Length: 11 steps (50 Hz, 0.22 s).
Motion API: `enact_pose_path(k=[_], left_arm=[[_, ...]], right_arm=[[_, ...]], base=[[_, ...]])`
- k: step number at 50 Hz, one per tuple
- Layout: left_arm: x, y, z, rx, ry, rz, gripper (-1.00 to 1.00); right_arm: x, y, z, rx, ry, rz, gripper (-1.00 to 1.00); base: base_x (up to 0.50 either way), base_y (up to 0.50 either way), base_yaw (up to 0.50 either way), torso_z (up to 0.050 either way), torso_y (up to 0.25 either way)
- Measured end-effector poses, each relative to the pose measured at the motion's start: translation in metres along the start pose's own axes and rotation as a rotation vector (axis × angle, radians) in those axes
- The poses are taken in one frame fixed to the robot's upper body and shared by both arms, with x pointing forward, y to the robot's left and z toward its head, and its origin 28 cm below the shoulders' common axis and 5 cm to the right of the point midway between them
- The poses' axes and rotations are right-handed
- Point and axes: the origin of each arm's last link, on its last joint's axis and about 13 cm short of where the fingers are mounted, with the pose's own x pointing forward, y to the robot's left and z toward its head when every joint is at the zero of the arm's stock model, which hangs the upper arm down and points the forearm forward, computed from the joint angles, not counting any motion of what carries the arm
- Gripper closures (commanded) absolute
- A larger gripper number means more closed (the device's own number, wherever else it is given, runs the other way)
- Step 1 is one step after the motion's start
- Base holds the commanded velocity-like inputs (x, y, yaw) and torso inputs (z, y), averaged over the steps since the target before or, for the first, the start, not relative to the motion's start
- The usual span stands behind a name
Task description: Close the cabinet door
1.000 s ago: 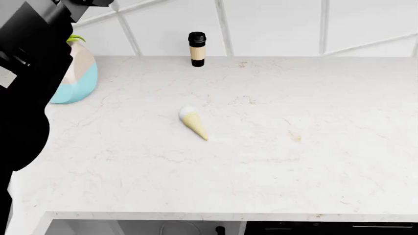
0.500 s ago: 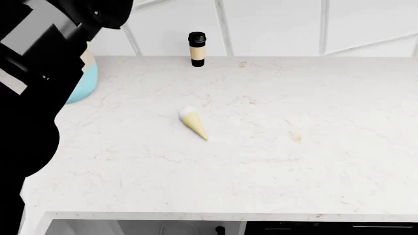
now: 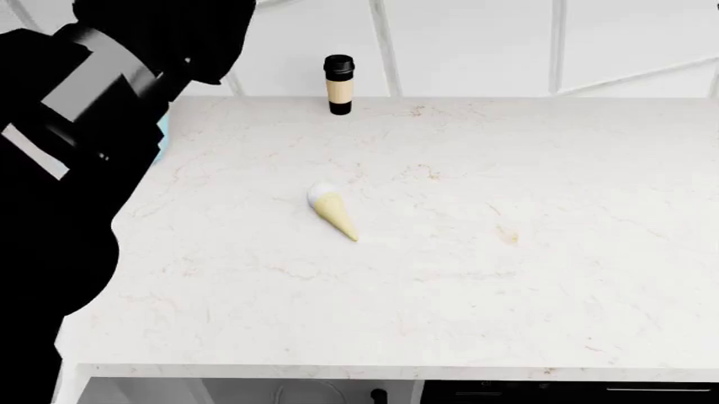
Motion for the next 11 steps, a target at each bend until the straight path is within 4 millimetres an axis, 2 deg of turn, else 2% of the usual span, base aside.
enact_pose_path(k=[11], left_arm=[[-0.005,0.001,-0.012,0.012,0.029,0.008,-1.0]], right_arm=[[-0.001,-0.001,-0.001,0.0,0.003,-0.001,-1.0]], base=[[0.0,0.0,0.0,0.0,0.0]])
